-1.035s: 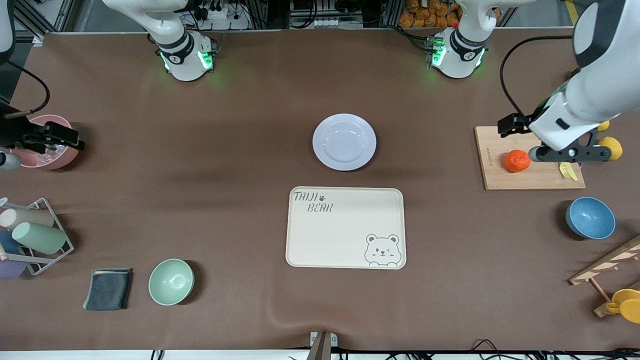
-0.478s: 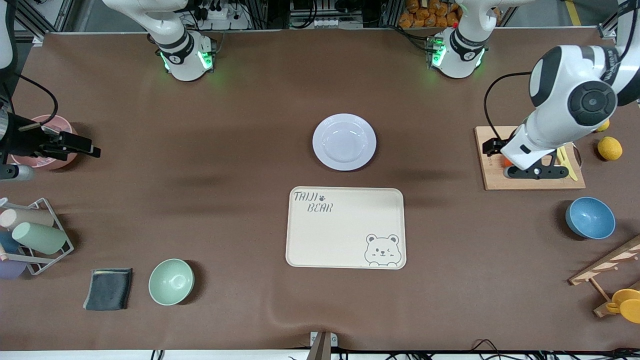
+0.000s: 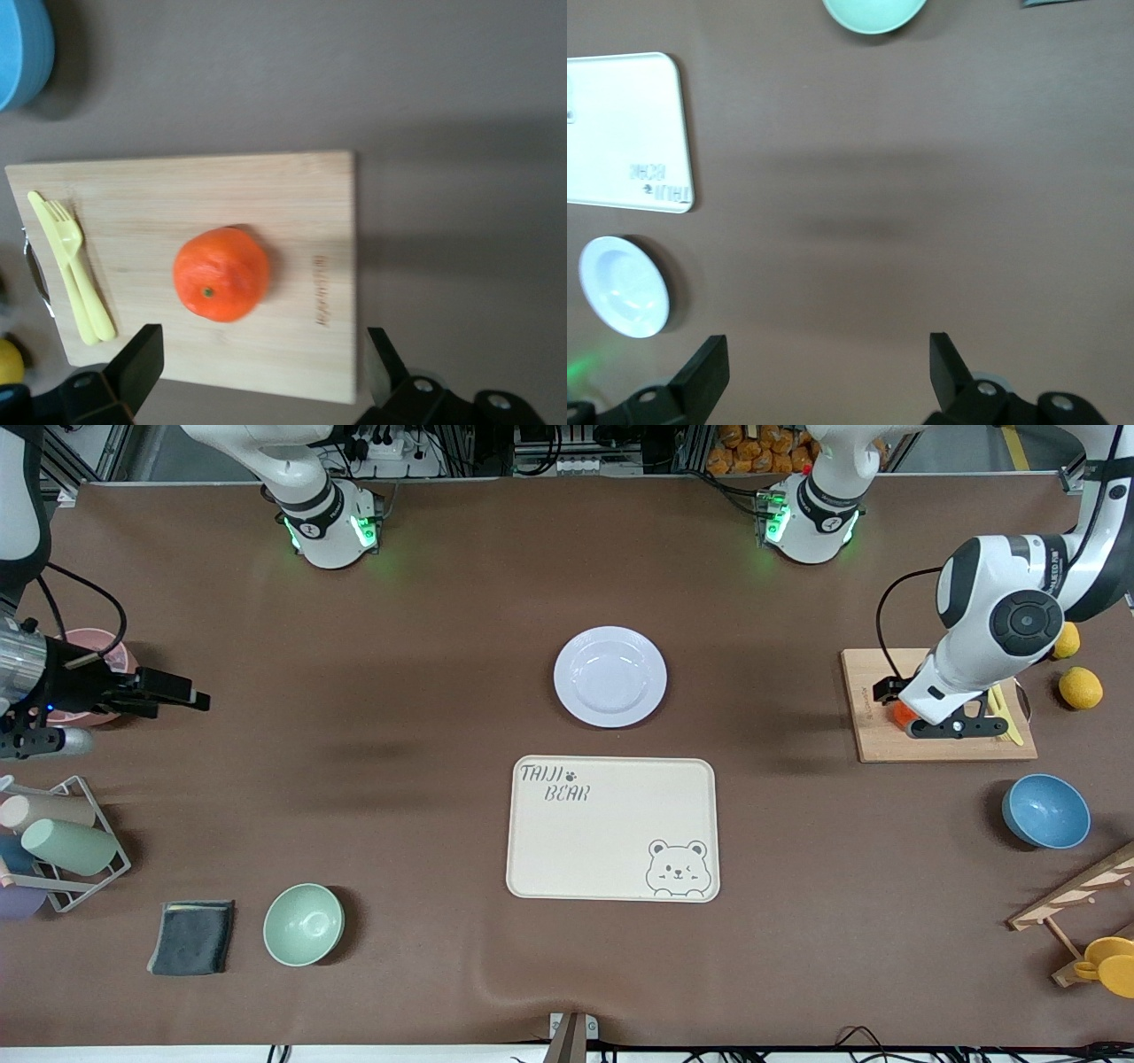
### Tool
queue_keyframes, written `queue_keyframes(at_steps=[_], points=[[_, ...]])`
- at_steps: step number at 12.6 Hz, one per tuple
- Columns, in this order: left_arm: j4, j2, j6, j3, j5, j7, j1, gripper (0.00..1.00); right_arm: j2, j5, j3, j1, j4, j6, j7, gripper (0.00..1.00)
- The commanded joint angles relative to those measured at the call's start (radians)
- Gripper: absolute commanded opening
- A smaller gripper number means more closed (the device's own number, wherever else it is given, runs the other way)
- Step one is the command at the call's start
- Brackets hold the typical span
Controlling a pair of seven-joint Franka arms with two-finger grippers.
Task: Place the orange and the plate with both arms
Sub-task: 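Grasp the orange with the left gripper while the right gripper moves out, then lift the orange with the left gripper while the right gripper extends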
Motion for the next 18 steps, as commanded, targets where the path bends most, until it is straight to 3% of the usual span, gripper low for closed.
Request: queue_keyframes(at_steps=[1,3,11,17,18], points=[[-0.056,0.028,0.112,-0.012,0.058,0.013,0.073,1.00,0.024,0.048,-0.005,0.010,-0.005,0.015,0.013,1.00],[-0.059,0.058,0.155,-0.012,0.059,0.021,0.093,1.00,0.046,0.124,-0.007,0.012,-0.031,0.023,0.013,1.00],[-0.074,0.163,0.318,-0.014,0.062,0.077,0.216,1.00,0.023,0.267,-0.005,0.039,-0.217,0.139,0.013,1.00],[-0.082,0.209,0.332,-0.013,0.062,0.077,0.236,1.00,0.015,0.413,-0.003,0.073,-0.371,0.254,0.013,1.00],[-0.082,0.207,0.333,-0.014,0.062,0.077,0.236,0.62,0.015,0.469,-0.005,0.076,-0.402,0.264,0.013,1.00]])
